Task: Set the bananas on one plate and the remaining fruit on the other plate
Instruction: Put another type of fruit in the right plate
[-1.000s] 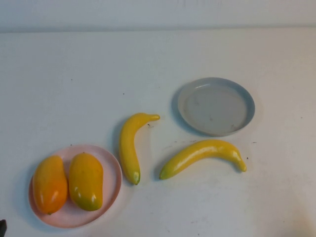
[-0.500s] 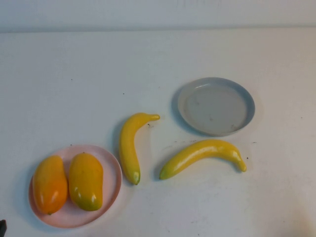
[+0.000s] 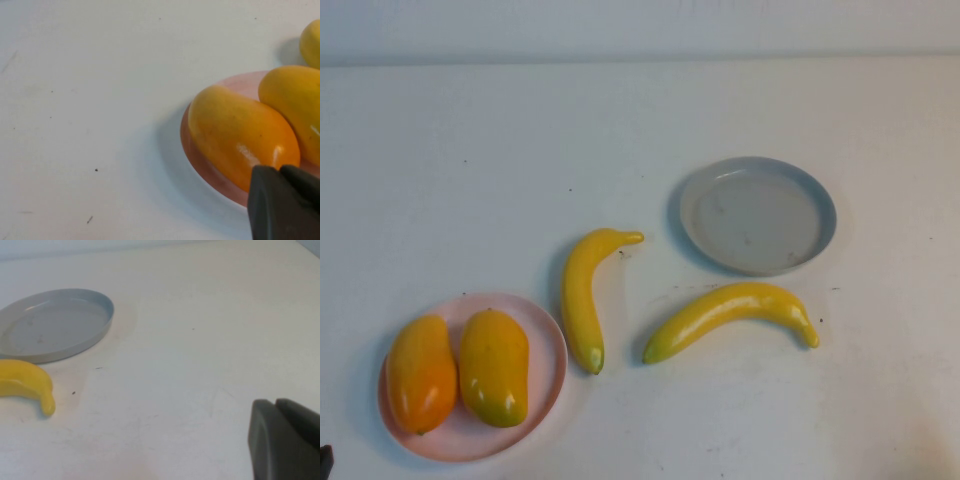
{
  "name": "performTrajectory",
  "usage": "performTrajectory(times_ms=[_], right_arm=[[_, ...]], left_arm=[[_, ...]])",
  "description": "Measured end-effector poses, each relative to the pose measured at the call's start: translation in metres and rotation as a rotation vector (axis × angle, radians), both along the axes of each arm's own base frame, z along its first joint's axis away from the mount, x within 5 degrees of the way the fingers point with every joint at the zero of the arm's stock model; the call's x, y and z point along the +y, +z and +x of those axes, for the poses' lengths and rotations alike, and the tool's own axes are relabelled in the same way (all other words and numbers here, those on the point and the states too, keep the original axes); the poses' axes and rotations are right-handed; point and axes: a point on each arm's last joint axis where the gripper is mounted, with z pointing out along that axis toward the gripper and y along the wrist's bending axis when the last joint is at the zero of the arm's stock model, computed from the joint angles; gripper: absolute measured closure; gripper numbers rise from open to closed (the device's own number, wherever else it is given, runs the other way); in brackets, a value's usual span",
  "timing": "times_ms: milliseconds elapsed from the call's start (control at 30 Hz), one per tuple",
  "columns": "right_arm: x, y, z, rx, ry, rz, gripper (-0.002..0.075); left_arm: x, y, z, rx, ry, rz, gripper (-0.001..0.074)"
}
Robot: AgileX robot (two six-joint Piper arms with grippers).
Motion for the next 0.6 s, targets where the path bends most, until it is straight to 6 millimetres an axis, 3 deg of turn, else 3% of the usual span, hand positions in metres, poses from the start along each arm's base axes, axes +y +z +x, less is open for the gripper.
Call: performTrajectory(times_ms=[167, 600], right_arm=[[0.001, 0.002, 0.000, -0.021, -0.001, 0.043, 0.0744], [0.001, 0.021, 0.003, -0.211, -0.058, 0.485, 0.0744]], left_arm=[[0.000, 0.000, 0.000, 0.000, 0.000, 0.000, 0.0739], [0.000, 0.000, 0.000, 0.000, -0.001, 0.002, 0.0739]])
